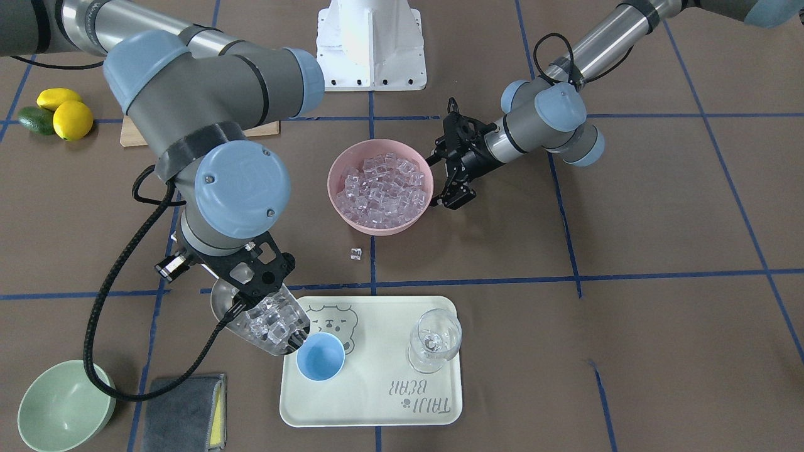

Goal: Put ice in cup with scoop
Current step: 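Lift the ice-filled scoop with the right gripper toward the light blue cup, then tilt the scoop over the light blue cup to pour the ice in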

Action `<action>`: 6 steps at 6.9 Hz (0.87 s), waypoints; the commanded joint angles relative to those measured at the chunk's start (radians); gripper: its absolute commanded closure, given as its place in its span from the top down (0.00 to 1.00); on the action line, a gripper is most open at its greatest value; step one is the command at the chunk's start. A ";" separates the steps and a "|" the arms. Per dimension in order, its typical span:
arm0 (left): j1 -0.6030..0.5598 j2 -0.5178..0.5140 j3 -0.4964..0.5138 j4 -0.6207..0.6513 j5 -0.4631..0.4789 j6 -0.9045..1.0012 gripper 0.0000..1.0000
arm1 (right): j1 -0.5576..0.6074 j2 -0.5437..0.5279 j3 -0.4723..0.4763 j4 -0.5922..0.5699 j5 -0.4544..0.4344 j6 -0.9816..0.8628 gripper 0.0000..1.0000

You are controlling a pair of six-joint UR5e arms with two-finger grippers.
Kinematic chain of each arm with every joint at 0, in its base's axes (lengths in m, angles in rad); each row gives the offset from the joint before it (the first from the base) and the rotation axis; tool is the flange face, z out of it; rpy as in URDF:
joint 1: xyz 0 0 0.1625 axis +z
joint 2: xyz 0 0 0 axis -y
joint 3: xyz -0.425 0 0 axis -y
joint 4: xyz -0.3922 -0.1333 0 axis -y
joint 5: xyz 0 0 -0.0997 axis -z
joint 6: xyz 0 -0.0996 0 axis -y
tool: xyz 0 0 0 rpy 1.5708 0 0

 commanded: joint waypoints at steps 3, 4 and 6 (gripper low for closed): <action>0.000 0.000 -0.002 -0.001 0.000 0.002 1.00 | 0.009 0.073 -0.175 -0.043 -0.015 -0.117 0.00; 0.000 0.000 -0.002 -0.001 0.000 0.002 1.00 | 0.007 0.093 -0.175 -0.077 -0.016 -0.120 0.00; 0.000 0.001 -0.002 -0.001 0.000 0.002 1.00 | 0.009 0.110 -0.181 -0.093 -0.016 -0.149 0.00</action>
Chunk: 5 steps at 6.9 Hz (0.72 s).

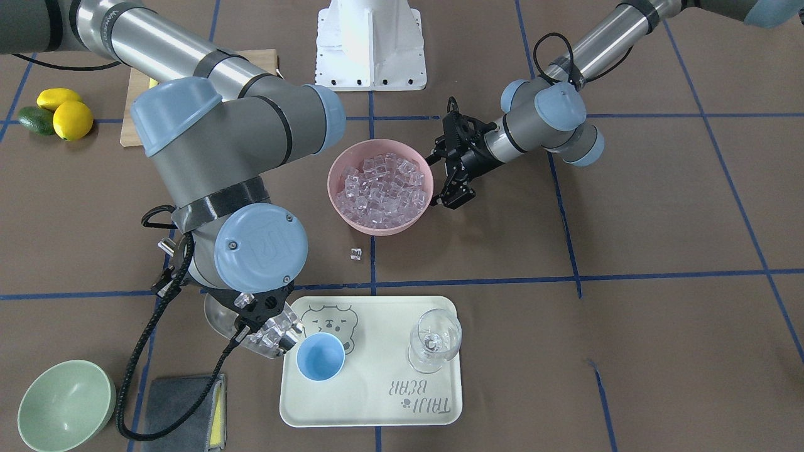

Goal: Put ice in cup with scoop
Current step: 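Tilt the scoop over the light blue cup to pour the ice in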

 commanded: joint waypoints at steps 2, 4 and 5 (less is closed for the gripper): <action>0.000 0.001 0.000 0.000 0.000 0.000 1.00 | -0.001 0.054 -0.046 -0.010 -0.023 -0.043 0.00; 0.000 0.003 0.000 0.000 0.000 0.000 1.00 | 0.017 0.083 -0.085 -0.017 -0.020 -0.063 0.00; -0.001 0.003 0.000 0.000 0.000 0.000 1.00 | 0.005 0.080 -0.117 -0.018 -0.023 -0.063 0.00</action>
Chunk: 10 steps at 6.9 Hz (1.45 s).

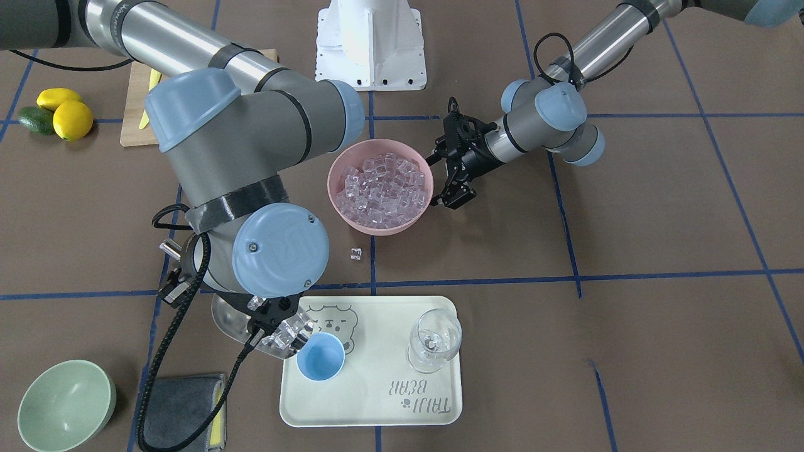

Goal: Put ice in cup with scoop
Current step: 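Tilt the scoop over the light blue cup to pour the ice in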

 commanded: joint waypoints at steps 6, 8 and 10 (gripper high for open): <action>-0.003 0.004 -0.002 -0.003 0.000 0.000 1.00 | -0.013 0.053 -0.086 -0.033 -0.051 -0.018 0.00; -0.001 0.007 -0.002 -0.012 0.000 0.000 1.00 | -0.015 0.061 -0.104 -0.079 -0.068 -0.044 0.00; -0.001 0.007 -0.002 -0.012 0.000 0.000 1.00 | -0.013 0.063 -0.100 -0.079 -0.067 -0.044 0.00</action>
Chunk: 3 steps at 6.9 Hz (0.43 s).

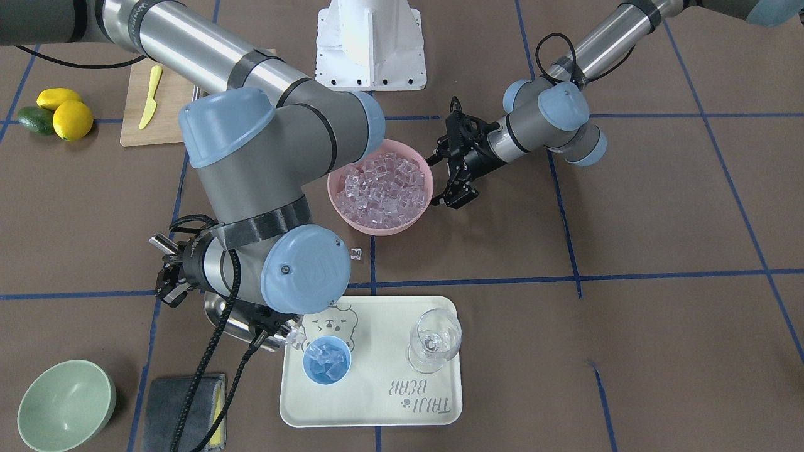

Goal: Put ice in cup with scoop
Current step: 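Tilt the scoop over the light blue cup to pour the ice in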

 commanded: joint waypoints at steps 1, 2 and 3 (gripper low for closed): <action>0.002 0.000 0.000 0.000 0.000 0.000 1.00 | 0.000 0.001 0.004 -0.004 0.001 -0.001 0.00; 0.002 0.000 0.000 0.000 0.000 0.000 1.00 | 0.000 0.001 0.005 -0.004 0.001 -0.001 0.00; 0.002 0.000 0.000 0.000 0.000 0.000 1.00 | 0.000 0.001 0.007 -0.004 0.001 -0.001 0.00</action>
